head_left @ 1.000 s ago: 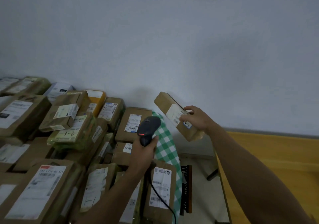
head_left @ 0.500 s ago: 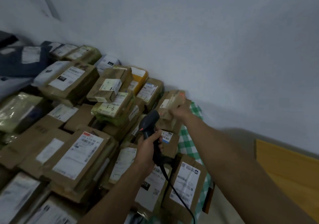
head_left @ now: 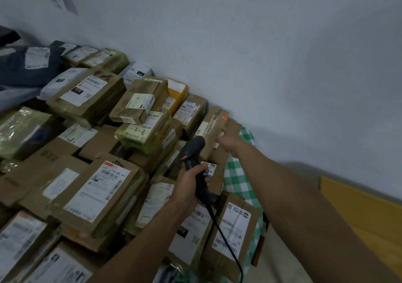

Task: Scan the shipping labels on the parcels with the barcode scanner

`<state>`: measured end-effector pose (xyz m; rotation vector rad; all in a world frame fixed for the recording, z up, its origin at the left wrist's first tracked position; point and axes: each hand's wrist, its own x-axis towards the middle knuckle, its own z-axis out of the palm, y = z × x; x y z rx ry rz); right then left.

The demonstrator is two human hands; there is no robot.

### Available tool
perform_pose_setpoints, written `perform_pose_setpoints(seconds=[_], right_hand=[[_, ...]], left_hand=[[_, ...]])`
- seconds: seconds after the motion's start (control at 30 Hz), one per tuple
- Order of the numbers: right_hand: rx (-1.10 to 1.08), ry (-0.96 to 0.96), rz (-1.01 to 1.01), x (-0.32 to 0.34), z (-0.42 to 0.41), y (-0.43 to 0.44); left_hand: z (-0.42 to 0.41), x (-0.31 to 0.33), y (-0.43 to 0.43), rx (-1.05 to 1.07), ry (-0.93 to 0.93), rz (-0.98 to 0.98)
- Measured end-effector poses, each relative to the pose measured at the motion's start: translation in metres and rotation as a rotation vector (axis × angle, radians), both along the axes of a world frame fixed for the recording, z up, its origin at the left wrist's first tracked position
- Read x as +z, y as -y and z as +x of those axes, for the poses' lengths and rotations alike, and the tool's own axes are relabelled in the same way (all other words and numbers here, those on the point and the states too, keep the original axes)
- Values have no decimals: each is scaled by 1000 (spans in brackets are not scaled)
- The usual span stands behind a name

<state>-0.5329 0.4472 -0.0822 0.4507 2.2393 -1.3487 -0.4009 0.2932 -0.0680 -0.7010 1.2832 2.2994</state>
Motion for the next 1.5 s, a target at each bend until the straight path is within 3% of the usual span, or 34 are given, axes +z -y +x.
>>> perform_pose_setpoints(seconds=[0.27,0.47,0.67,0.9,1.1,1.33,1.5], right_hand=[[-131,-114,-196,76,87,-30],[-240,-167,-146,114,189,-27],[-330,-226,-256,135,293,0],[-71,-234,-317,107,376,30],[81,-157,-253,64,408,60],[140,99,-289,6,461,86],[91,237,-216,-44,475,96]], left_hand=[[19,31,-22,-93,19,227],[50,53,-44,-263,-118,226],[111,69,-34,-453,-233,209],[177,68,27,-451,-310,57],[223,39,72,-522,-440,-337],[291,-33,116,-457,-130,-433],[325,-64,123,-426,-38,-448]])
